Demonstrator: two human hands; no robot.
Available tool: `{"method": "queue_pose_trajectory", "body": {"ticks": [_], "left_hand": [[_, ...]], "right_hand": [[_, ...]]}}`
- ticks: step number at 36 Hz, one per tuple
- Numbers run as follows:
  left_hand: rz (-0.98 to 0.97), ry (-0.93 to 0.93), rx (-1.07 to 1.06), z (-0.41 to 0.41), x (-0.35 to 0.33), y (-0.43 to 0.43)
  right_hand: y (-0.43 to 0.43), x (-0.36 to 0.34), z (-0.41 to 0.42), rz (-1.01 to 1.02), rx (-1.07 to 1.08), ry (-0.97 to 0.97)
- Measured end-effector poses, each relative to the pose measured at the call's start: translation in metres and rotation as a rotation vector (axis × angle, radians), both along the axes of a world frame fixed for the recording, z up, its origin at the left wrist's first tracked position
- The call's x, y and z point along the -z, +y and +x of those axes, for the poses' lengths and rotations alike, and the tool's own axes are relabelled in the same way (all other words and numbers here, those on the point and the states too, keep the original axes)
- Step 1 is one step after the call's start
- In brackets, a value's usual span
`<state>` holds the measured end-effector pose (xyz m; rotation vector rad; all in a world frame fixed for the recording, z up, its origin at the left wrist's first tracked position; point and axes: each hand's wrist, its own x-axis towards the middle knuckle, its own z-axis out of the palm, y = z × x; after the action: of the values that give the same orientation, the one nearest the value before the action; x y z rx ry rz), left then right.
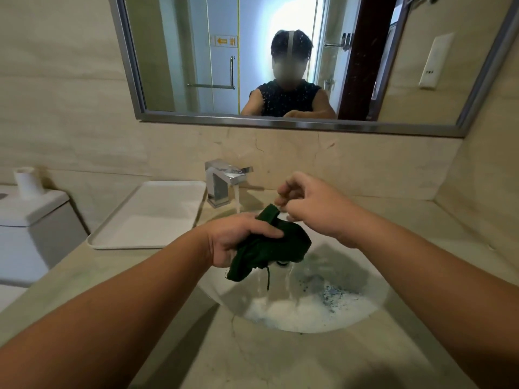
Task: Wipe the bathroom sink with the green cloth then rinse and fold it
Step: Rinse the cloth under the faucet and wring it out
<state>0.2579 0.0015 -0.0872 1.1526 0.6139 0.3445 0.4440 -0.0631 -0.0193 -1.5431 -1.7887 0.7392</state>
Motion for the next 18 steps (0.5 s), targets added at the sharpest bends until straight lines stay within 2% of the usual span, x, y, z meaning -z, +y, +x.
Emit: {"method": "queue_pose_trajectory", "body": {"ticks": [2, 6, 9, 11, 13, 16, 18], "left_hand": [[-0.015, -0.032, -0.077, -0.003, 0.0, 0.001], [-0.106, -0.15, -0.18, -0.003, -0.003, -0.001], [-0.085, -0.132, -0.118, 0.003, -0.015, -0.009], [0.121, 0.031, 0.021, 0.007, -0.024, -0.016], [0.443, 0.293, 0.084, 0.011, -0.03, -0.021], [1.043, 0.785, 0.053, 0.024, -0.028, -0.025], [1.293, 0.977, 0.057, 0.028, -0.019, -0.026]], "right_hand": [[-0.009, 0.003, 0.004, 0.073, -0.052, -0.166], [-0.022, 0.036, 0.012, 0.162, -0.183, -0.672], [-0.012, 0.067, 0.011, 0.296, -0.096, -0.778], [-0.005, 0.068, 0.012, 0.335, -0.032, -0.76], [0.002, 0.061, 0.012, 0.264, -0.005, -0.805], [0.015, 0.062, 0.01, -0.002, -0.051, -0.799], [0.02, 0.063, 0.009, -0.236, -0.088, -0.622]]}}
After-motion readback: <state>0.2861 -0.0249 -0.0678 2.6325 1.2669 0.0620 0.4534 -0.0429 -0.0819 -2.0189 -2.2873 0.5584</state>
